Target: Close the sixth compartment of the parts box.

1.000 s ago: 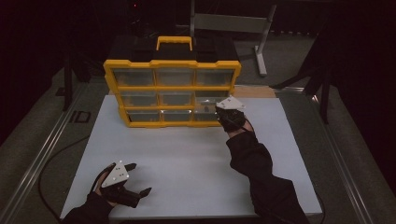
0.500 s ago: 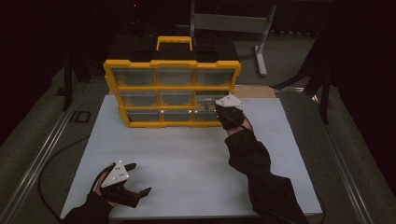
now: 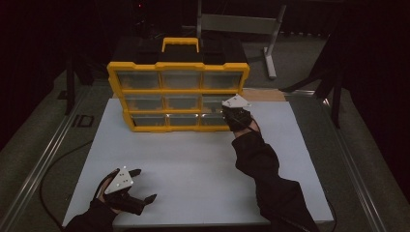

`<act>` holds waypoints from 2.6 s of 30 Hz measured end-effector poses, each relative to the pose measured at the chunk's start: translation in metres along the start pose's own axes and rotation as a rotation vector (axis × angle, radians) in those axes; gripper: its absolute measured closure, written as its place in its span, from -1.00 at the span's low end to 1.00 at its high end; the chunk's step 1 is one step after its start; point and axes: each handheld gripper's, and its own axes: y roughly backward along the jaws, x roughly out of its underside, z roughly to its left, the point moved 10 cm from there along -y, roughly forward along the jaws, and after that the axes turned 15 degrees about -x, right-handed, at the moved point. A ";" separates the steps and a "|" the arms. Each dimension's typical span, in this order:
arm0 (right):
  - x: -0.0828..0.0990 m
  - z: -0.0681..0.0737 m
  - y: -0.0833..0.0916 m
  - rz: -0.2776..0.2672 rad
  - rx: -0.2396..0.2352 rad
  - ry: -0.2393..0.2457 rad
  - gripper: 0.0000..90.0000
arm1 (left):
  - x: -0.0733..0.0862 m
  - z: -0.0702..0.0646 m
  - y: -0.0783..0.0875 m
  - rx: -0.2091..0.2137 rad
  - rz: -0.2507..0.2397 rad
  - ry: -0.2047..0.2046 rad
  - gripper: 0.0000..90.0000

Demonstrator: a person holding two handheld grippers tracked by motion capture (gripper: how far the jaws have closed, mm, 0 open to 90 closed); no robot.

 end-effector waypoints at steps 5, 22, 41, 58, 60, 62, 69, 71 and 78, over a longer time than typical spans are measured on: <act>-0.001 -0.001 -0.002 0.004 0.003 -0.001 1.00 | 0.000 0.000 0.000 -0.002 0.001 -0.003 -1.00; -0.005 -0.007 -0.009 0.009 0.018 0.003 1.00 | 0.000 0.000 0.000 -0.001 0.001 -0.003 -1.00; -0.006 -0.009 -0.015 0.019 0.015 -0.009 1.00 | 0.000 0.000 0.000 0.001 0.002 -0.003 -1.00; -0.006 -0.008 -0.014 0.036 0.014 -0.003 1.00 | 0.000 0.000 0.000 -0.003 -0.001 -0.001 -1.00; -0.006 -0.006 -0.014 0.035 0.018 0.000 1.00 | -0.001 0.001 0.000 -0.006 -0.004 0.002 -1.00; -0.007 -0.004 -0.013 0.037 0.021 0.010 1.00 | -0.001 0.001 0.001 -0.006 -0.005 0.002 -1.00; -0.007 0.002 -0.013 0.027 0.016 -0.006 0.88 | -0.001 0.002 0.000 -0.008 -0.006 0.004 -1.00; -0.006 0.001 -0.012 0.023 0.021 -0.011 0.82 | -0.001 0.002 0.000 -0.008 -0.006 0.003 -1.00; -0.004 0.000 -0.007 0.010 0.018 -0.020 0.38 | -0.001 0.001 0.000 -0.007 -0.004 0.002 -1.00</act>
